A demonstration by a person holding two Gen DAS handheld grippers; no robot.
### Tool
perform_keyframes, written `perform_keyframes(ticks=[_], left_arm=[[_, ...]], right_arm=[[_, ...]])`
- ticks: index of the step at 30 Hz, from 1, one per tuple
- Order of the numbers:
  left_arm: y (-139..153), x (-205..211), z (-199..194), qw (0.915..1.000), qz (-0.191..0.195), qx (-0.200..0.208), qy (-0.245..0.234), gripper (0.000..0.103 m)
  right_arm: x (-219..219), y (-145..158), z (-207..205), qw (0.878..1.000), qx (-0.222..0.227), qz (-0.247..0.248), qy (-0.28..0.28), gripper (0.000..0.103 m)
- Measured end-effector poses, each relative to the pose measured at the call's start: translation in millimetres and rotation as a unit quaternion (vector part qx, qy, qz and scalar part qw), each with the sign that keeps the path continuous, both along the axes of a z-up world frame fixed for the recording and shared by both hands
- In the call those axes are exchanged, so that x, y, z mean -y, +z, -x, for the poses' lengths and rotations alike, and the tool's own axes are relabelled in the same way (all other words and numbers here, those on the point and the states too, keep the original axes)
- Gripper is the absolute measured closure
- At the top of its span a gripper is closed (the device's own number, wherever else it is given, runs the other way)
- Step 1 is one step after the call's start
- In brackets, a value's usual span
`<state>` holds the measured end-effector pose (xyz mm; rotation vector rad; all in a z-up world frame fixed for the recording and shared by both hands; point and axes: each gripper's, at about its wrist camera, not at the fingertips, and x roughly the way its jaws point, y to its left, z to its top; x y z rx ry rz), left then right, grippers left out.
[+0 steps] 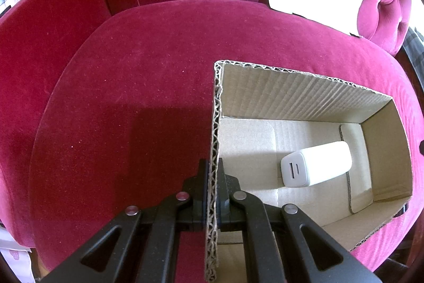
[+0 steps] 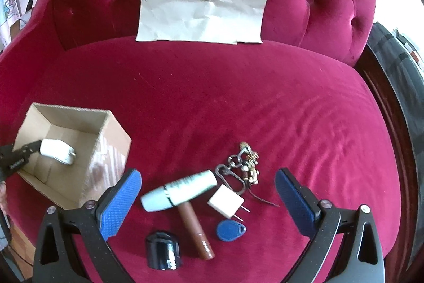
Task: Organize rigid objects
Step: 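Withdraw the right tool back toward the remaining objects, then grasp the white cube charger with the right tool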
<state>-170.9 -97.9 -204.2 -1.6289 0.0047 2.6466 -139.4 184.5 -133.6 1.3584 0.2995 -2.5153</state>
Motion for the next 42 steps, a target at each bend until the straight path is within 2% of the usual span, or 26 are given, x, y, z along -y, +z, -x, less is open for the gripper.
perform_keyframes(ticks=[13,26,31,34,38,42], left_arm=[[0.0,1.5,0.8,1.0,0.003,-0.001,0.0,0.099],[0.7,1.1,0.3,1.0,0.004,-0.001,-0.001,0.099],[0.8,1.6,0.7,1.0,0.005,0.0,0.0,0.099],[0.9,1.9,0.6,1.0,0.005,0.0,-0.001,0.099],[0.2,1.3,1.6,1.0,0.005,0.0,0.0,0.099],[0.2,1.1,1.6,1.0,0.005,0.0,0.0,0.099]], right_arm=[[-30.4,-37.0,7.8,0.999,0.037,0.003,-0.01,0.0],[-40.2,-45.8,11.9,0.998,0.051,0.03,-0.021,0.002],[-36.4,-47.4,10.5,0.998,0.05,0.029,-0.01,0.018],[-33.5,-50.0,9.6,0.998,0.059,0.033,0.002,0.034],[-29.8,-50.8,8.4,0.998,0.06,0.029,0.012,0.062],[-30.3,-50.4,7.9,0.998,0.06,0.028,0.009,0.062]])
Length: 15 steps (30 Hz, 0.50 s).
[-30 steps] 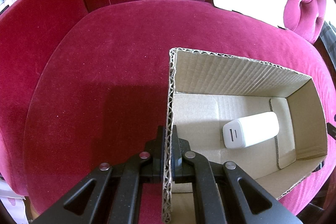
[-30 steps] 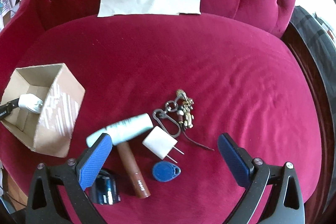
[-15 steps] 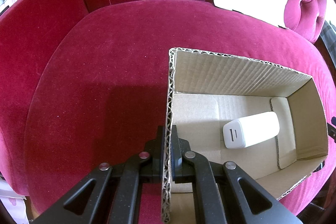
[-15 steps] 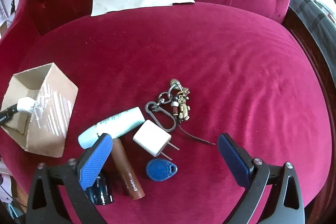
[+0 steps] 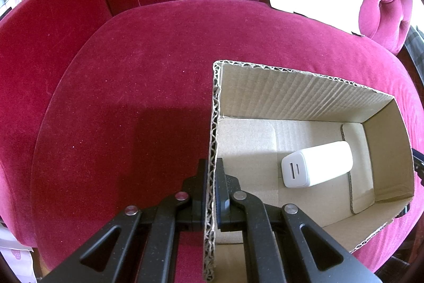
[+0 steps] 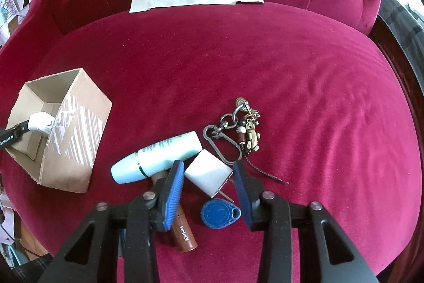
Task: Organize rigid objects
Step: 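Grasp the white cube charger with the right tool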
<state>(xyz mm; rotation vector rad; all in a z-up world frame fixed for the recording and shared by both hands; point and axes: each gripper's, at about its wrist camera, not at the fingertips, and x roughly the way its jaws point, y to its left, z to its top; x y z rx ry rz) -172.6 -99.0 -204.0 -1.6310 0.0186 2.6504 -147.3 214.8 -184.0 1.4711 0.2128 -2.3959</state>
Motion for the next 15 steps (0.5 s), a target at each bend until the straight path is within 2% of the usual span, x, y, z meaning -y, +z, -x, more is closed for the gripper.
perform_keyframes(ticks=[15], left_arm=[[-0.2,-0.2,0.3,1.0,0.0,0.0,0.0,0.099]], right_arm=[[3.1,18.1,-4.3,1.0,-0.001,-0.011,-0.019,0.062]])
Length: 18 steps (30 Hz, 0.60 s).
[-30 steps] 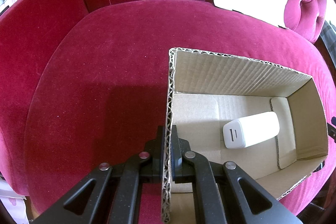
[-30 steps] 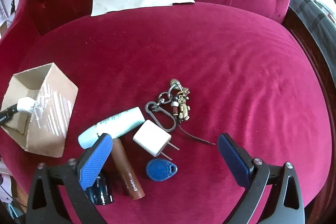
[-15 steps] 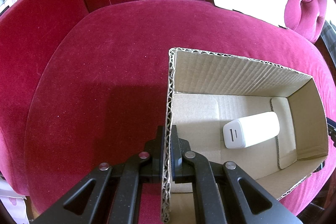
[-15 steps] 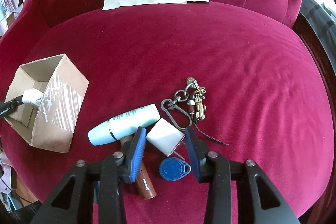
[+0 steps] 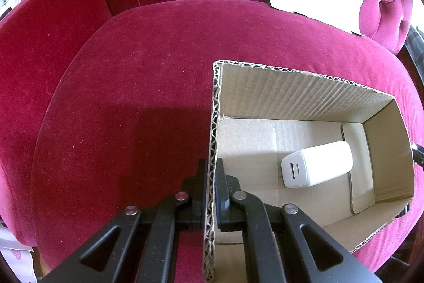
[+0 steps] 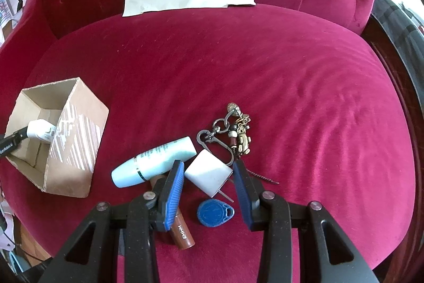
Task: Organize rigid objects
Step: 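Grasp the white cube charger with the right tool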
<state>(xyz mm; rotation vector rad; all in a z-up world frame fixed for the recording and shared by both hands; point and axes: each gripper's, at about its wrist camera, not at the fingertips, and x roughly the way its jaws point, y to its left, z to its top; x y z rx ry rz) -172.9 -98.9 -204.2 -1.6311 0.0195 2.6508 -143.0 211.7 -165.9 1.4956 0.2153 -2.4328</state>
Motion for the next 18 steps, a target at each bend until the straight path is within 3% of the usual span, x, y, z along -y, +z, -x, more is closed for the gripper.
perform_keyframes(ticks=[18], left_arm=[[-0.1,-0.4,-0.6,1.0,0.001,0.0,0.0,0.099]], right_arm=[[21.3,40.7,-2.8,1.0,-0.028,0.005,0.003,0.062]])
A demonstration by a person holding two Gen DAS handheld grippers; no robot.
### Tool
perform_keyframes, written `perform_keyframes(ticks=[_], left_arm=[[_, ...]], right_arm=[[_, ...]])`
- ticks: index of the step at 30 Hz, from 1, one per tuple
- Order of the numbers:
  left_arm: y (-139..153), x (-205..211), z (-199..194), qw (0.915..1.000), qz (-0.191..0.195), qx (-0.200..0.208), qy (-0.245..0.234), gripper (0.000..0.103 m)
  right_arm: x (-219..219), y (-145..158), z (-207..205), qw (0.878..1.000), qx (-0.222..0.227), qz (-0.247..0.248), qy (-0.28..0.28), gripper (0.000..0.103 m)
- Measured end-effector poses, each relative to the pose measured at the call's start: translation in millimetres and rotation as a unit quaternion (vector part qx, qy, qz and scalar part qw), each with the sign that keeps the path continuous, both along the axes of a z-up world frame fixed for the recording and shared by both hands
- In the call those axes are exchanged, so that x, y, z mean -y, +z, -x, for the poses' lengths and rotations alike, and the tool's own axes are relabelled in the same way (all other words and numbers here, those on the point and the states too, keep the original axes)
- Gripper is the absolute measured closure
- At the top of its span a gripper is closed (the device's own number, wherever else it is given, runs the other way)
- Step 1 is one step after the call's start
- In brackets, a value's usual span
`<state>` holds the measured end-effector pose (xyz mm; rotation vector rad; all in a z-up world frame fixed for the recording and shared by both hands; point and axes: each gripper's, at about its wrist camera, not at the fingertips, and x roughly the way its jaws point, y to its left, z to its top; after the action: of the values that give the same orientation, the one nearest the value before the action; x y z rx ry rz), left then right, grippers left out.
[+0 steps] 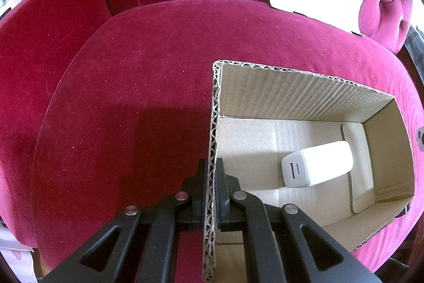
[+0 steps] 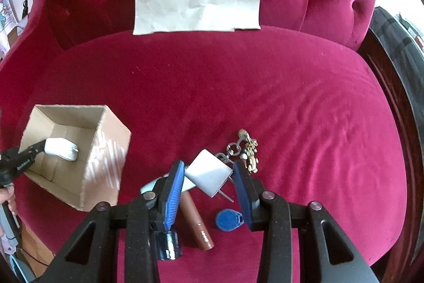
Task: Organize rigid objects
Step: 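Grasp the white cube charger with the right tool, then carry the cube charger into the box and open the right tool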
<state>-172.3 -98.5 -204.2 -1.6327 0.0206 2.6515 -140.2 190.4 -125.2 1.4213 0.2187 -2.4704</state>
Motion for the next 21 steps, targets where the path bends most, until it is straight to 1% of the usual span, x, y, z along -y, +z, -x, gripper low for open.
perform_keyframes(ticks=[10,21], left_arm=[[0.1,0.0,0.3,1.0,0.0,0.0,0.0,0.099],[0.1,-0.7,0.4,1.0,0.0,0.0,0.0,0.099]], right_arm=[[24.7,24.2,-5.2,0.999,-0.03,0.007,0.013,0.062],[55.7,34.8,-13.0,0.998,-0.048,0.02,0.036,0.062]])
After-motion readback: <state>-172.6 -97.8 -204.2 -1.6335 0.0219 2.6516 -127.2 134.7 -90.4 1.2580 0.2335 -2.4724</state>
